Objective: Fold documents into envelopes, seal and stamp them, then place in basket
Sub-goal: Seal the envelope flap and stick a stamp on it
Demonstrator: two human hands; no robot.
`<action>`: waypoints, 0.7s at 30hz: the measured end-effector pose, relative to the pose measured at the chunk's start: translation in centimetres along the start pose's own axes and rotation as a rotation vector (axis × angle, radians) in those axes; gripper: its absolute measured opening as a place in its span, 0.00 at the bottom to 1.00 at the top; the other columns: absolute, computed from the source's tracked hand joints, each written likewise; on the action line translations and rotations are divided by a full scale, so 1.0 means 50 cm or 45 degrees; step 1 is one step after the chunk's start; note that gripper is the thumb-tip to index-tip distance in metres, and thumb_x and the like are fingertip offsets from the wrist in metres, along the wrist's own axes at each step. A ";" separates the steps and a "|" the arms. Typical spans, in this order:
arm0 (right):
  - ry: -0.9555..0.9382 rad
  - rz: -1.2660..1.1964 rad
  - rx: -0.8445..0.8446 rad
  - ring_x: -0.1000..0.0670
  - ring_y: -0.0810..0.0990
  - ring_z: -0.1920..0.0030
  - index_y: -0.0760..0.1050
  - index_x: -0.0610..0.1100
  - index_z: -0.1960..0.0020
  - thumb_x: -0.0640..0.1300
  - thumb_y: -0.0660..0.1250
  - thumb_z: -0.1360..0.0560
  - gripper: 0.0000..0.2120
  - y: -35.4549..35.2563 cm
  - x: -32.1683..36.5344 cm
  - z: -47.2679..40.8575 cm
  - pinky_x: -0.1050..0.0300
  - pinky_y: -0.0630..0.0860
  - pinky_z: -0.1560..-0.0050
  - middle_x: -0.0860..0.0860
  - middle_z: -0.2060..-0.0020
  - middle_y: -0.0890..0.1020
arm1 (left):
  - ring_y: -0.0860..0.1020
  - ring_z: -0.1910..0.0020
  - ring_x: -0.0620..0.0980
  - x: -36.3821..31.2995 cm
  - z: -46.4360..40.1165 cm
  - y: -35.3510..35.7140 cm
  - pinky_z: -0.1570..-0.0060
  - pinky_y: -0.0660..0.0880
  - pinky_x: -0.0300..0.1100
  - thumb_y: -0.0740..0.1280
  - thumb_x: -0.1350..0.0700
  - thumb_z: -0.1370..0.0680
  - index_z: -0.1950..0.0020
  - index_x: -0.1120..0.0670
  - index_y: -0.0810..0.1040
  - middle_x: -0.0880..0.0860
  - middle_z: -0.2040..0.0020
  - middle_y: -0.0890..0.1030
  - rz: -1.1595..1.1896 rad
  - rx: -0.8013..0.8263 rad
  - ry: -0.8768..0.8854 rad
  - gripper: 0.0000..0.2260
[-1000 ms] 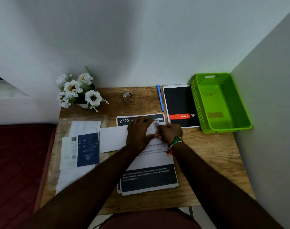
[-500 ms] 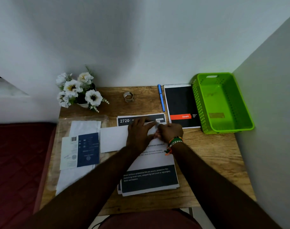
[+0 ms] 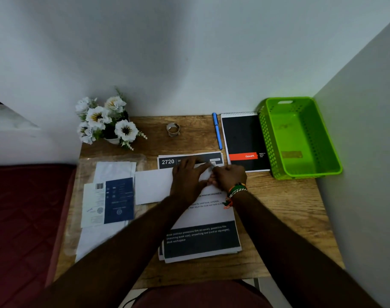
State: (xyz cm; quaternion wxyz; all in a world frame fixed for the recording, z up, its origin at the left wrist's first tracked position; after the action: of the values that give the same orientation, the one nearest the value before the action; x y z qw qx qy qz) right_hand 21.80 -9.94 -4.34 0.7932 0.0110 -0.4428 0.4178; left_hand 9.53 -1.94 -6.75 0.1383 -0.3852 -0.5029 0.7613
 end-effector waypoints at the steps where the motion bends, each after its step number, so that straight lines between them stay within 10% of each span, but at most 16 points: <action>1: -0.010 0.008 0.009 0.53 0.83 0.74 0.81 0.37 0.61 0.40 0.74 0.26 0.08 -0.001 0.000 0.000 0.64 0.76 0.73 0.47 0.71 0.84 | 0.58 0.25 0.54 0.000 0.000 0.001 0.28 0.57 0.55 0.64 0.39 0.21 0.24 0.40 0.65 0.50 0.25 0.64 -0.005 0.001 0.002 0.26; 21: 0.003 -0.090 0.010 0.46 0.86 0.67 0.80 0.37 0.60 0.40 0.75 0.27 0.07 0.003 -0.011 -0.009 0.53 0.84 0.62 0.42 0.67 0.85 | 0.56 0.25 0.53 -0.011 0.003 -0.011 0.28 0.57 0.54 0.65 0.41 0.21 0.24 0.40 0.65 0.49 0.24 0.63 -0.027 0.017 0.005 0.26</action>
State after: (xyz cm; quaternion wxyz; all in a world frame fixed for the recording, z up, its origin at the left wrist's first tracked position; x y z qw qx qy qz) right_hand 21.86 -10.05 -5.05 0.8079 0.0292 -0.4396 0.3914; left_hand 9.71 -2.14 -6.00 0.1499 -0.3806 -0.5015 0.7624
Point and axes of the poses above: each hand's wrist, its own z-axis away from the middle knuckle, its own y-axis out of the palm, x = y × z, the point moved 4 cm from there along -z, towards the middle knuckle
